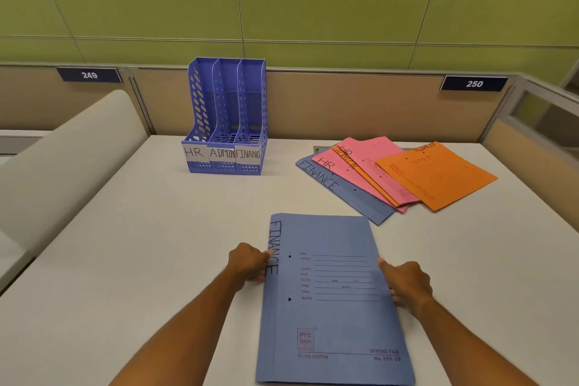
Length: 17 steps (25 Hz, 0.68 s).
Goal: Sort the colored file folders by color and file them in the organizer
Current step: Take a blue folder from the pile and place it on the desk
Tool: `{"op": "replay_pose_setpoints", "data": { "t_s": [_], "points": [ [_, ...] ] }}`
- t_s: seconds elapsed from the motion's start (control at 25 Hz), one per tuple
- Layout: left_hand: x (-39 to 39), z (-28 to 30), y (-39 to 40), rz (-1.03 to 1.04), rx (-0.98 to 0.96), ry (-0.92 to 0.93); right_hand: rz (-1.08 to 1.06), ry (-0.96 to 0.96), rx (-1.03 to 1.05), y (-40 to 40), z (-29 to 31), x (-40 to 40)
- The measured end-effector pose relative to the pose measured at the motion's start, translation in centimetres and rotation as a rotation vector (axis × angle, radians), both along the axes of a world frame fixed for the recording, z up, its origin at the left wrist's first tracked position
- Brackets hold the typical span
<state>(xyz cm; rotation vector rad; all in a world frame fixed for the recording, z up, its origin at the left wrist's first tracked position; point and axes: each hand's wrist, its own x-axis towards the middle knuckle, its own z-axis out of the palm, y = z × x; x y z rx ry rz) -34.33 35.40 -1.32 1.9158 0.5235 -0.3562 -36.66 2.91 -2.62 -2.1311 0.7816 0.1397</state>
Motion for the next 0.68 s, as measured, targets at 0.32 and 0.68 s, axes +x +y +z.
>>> {"op": "replay_pose_setpoints", "data": {
  "t_s": [0.32, 0.68],
  "points": [
    [0.0, 1.4, 0.1, 0.028, -0.177, 0.135, -0.021, 0.051, 0.116, -0.1, 1.1, 0.6],
    [-0.2, 1.8, -0.7, -0.069, 0.15, -0.039, 0.067, 0.055, 0.038, 1.1, 2.9, 0.2]
  ]
}}
